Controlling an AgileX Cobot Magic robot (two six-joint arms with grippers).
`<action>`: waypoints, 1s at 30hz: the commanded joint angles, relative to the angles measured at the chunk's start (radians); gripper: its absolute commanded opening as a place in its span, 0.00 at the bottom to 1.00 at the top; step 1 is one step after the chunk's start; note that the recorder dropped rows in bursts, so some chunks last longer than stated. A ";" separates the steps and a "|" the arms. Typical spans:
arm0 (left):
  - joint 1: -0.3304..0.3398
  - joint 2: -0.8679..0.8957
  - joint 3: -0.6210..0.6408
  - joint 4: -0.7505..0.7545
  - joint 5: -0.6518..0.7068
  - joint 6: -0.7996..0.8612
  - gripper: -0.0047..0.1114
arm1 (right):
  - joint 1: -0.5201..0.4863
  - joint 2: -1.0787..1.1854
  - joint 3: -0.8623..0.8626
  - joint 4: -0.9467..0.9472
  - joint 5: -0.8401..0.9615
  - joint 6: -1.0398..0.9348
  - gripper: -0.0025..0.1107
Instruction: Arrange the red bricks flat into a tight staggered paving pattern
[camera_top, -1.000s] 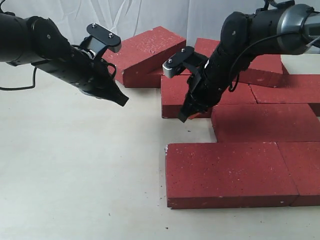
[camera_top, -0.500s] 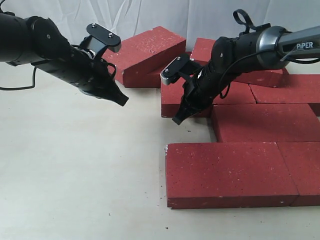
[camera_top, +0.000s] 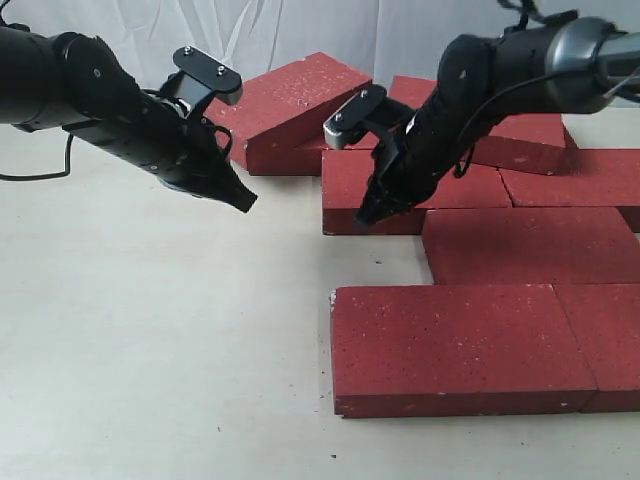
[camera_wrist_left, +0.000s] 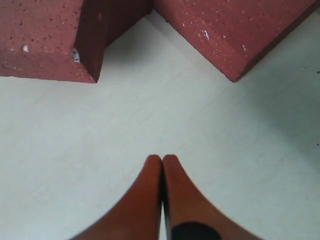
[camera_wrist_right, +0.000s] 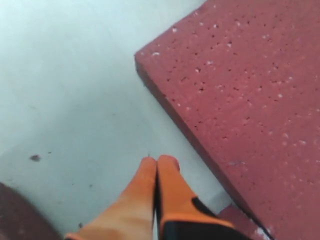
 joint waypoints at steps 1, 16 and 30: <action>0.002 -0.011 0.006 -0.010 0.004 -0.007 0.04 | -0.004 -0.111 0.000 0.045 0.091 0.000 0.02; -0.078 0.063 -0.133 -0.291 -0.257 0.238 0.04 | -0.333 -0.112 -0.120 -0.185 -0.207 0.356 0.02; -0.080 0.449 -0.717 -0.271 0.070 0.194 0.04 | -0.655 0.011 -0.241 -0.174 0.056 0.419 0.02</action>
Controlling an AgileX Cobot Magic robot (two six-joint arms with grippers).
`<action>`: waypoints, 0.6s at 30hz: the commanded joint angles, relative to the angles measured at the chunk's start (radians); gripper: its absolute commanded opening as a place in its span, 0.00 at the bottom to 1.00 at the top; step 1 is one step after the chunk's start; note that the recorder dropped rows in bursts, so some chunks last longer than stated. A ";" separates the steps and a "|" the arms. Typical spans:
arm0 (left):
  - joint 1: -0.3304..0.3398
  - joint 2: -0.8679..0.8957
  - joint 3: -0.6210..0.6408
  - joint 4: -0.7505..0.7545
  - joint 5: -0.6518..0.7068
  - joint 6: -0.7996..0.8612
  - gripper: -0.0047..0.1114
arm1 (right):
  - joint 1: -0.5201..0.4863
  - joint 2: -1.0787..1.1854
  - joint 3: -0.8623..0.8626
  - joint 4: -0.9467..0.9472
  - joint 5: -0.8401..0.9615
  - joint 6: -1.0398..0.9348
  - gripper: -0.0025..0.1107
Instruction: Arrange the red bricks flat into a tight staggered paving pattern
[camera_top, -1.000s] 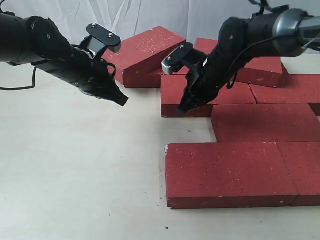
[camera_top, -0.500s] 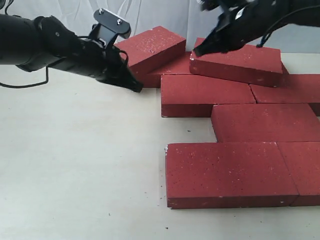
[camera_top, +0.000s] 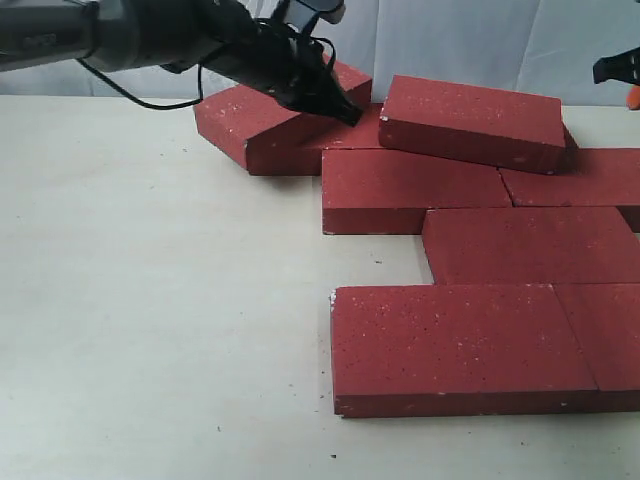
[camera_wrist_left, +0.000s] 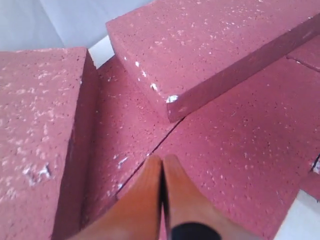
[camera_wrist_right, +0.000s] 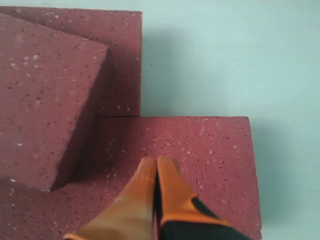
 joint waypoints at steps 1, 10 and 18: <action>-0.006 0.098 -0.129 0.042 0.020 -0.060 0.04 | -0.023 0.031 -0.019 -0.016 0.010 0.004 0.02; -0.044 0.228 -0.299 0.416 -0.010 -0.432 0.04 | -0.021 0.083 -0.019 0.010 -0.051 -0.002 0.02; -0.070 0.248 -0.328 0.550 0.027 -0.642 0.04 | -0.021 0.133 -0.019 0.013 -0.063 -0.002 0.02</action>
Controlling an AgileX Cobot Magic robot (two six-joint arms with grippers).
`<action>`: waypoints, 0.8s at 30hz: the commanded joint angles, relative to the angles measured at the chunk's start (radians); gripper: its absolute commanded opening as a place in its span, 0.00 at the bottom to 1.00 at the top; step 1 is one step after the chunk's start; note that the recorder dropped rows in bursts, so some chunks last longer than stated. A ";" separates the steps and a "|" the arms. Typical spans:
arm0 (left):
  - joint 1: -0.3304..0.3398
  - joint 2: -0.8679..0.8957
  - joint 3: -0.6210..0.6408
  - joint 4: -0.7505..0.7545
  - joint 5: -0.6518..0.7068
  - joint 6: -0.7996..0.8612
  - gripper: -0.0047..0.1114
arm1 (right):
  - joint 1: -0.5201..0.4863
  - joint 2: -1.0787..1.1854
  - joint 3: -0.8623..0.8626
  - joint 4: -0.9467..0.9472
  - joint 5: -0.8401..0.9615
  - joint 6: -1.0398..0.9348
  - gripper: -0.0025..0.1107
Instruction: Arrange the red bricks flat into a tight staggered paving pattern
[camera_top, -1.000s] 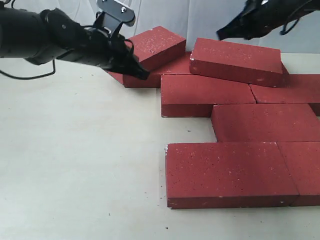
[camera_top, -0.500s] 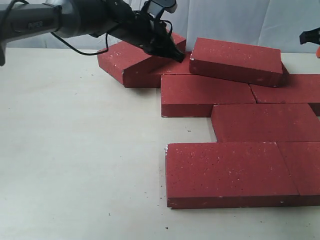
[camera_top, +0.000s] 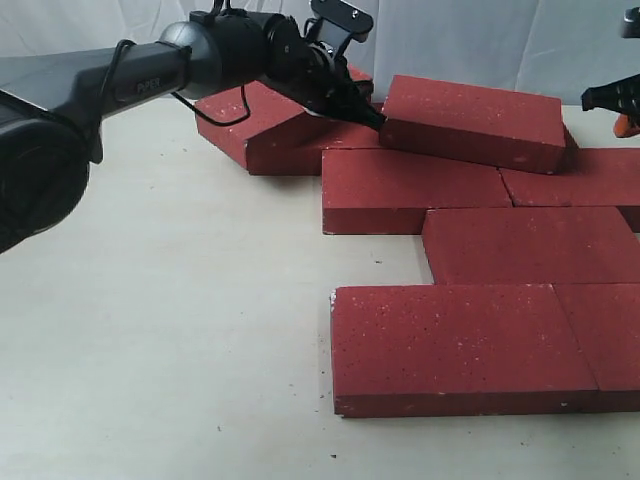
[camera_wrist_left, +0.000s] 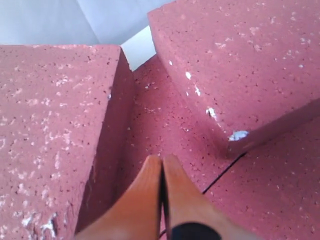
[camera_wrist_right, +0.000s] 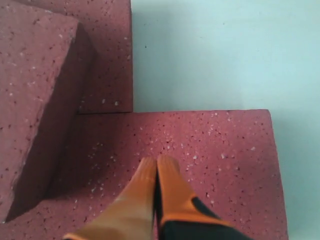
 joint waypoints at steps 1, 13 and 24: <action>-0.019 0.003 -0.011 0.028 0.047 -0.077 0.04 | -0.003 0.027 -0.006 0.004 -0.024 -0.010 0.02; -0.072 0.029 -0.011 0.030 -0.196 -0.278 0.04 | -0.003 0.027 -0.006 0.050 -0.016 -0.018 0.02; -0.080 0.063 -0.012 0.208 -0.304 -0.627 0.04 | -0.003 0.027 -0.006 0.056 0.011 -0.037 0.02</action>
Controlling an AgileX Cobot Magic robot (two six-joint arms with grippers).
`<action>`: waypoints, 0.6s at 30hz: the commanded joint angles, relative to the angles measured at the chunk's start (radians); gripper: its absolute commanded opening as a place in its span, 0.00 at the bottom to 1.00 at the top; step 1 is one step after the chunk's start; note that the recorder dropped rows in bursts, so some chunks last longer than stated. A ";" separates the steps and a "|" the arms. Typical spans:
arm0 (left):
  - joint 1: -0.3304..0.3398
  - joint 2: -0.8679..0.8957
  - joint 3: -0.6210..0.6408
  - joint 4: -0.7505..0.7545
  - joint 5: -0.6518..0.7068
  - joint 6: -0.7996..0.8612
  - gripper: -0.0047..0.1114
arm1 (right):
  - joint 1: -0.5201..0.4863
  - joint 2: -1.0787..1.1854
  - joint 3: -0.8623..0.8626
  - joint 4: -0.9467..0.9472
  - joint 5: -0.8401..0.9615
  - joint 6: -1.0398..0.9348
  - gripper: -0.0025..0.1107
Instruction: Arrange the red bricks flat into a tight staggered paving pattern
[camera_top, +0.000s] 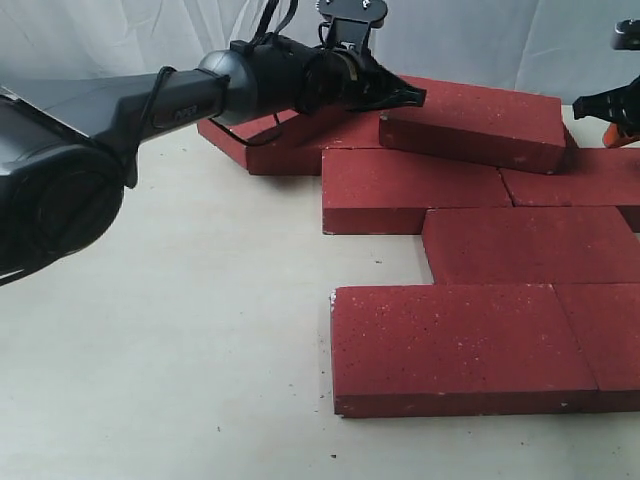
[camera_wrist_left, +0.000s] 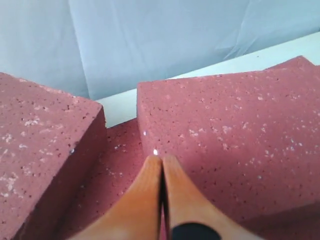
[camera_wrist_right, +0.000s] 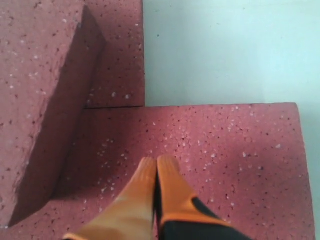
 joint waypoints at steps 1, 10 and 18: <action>-0.007 0.030 -0.005 -0.052 -0.078 -0.085 0.04 | -0.003 -0.004 -0.006 0.001 0.008 -0.008 0.02; -0.007 0.080 -0.005 -0.118 -0.161 -0.126 0.04 | -0.003 -0.004 -0.006 0.025 0.014 -0.020 0.02; -0.068 -0.082 -0.005 0.117 0.121 0.063 0.04 | -0.003 -0.045 -0.105 0.304 0.052 -0.181 0.02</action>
